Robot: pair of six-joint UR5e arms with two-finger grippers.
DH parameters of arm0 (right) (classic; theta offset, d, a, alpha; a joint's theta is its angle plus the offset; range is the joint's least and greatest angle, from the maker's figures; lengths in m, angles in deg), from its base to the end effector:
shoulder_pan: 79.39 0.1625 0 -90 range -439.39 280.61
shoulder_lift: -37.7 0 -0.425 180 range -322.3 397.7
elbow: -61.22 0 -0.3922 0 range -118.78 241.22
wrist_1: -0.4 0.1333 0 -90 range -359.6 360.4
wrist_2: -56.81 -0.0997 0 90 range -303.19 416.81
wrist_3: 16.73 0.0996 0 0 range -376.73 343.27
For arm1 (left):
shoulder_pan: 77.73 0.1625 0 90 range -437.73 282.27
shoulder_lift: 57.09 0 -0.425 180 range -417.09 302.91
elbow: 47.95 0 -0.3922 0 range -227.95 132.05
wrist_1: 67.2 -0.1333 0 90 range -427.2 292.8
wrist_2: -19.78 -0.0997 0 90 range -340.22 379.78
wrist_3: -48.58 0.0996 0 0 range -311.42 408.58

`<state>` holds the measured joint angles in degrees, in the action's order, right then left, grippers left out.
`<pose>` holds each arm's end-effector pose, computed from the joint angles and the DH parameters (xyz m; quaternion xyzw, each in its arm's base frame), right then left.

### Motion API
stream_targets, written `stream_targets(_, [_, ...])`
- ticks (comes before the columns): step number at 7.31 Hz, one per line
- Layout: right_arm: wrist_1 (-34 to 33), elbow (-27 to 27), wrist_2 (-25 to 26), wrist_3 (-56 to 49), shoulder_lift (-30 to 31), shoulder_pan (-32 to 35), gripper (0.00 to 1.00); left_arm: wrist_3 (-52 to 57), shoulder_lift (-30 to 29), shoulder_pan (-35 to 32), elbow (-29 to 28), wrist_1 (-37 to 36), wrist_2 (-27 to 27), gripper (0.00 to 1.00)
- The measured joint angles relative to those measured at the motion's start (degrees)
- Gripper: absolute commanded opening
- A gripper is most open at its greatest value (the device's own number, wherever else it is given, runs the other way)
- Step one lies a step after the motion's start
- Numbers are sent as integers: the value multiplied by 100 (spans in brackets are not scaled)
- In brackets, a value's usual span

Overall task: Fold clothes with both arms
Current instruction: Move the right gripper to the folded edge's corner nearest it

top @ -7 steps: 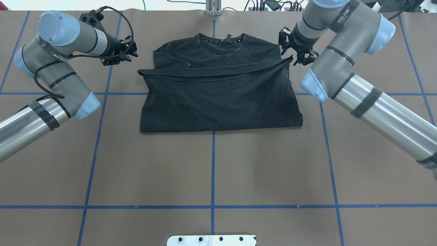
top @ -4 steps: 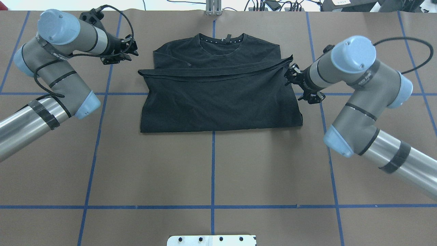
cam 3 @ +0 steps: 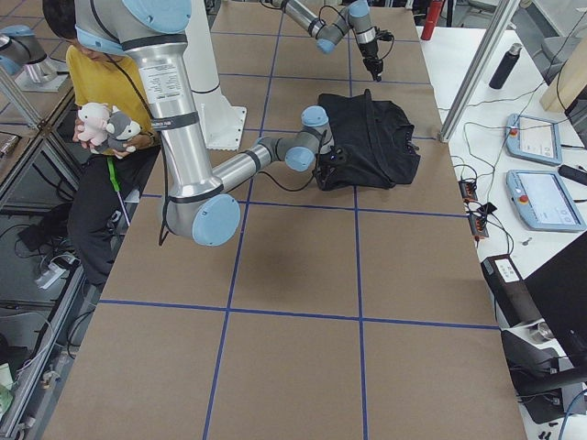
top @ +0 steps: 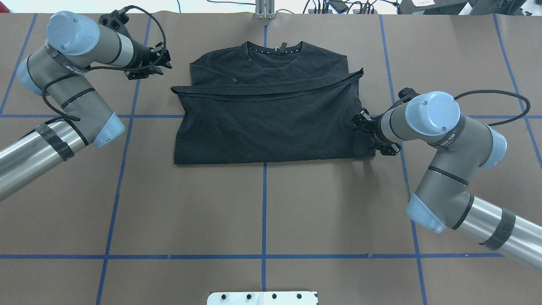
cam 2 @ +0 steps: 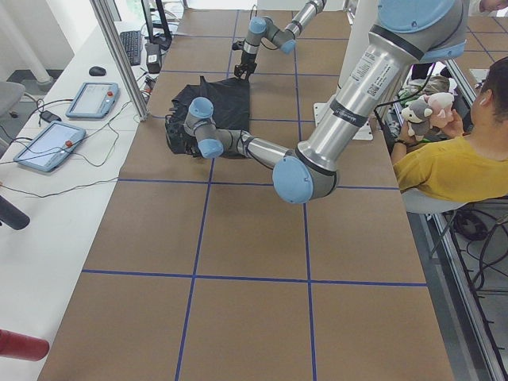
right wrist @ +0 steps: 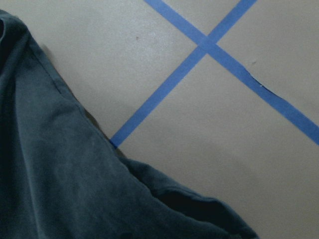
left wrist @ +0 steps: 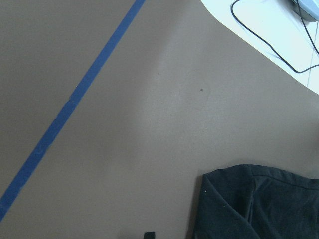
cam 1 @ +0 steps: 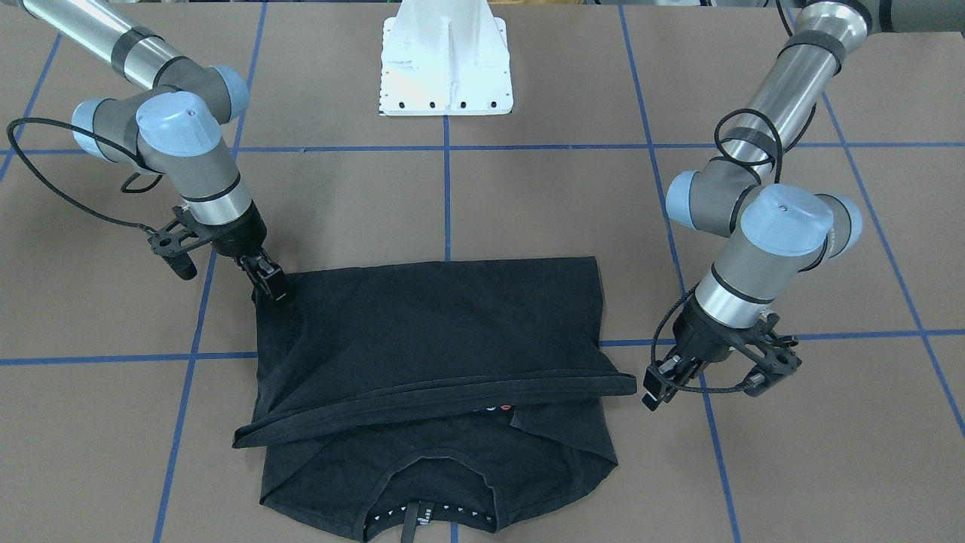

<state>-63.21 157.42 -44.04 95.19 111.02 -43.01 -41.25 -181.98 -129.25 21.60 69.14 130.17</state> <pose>-0.4332 -0.4615 0.4054 -0.0330 -0.4225 0.4064 0.8095 0.3914 -0.6509 0.3719 0.0796 0.5147 -0.2871 0.8040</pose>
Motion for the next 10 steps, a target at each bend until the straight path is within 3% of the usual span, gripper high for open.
stream_targets(10, [-11,341,65,-41,364,-312,70,-24,18,8,-2,3,-1,40])
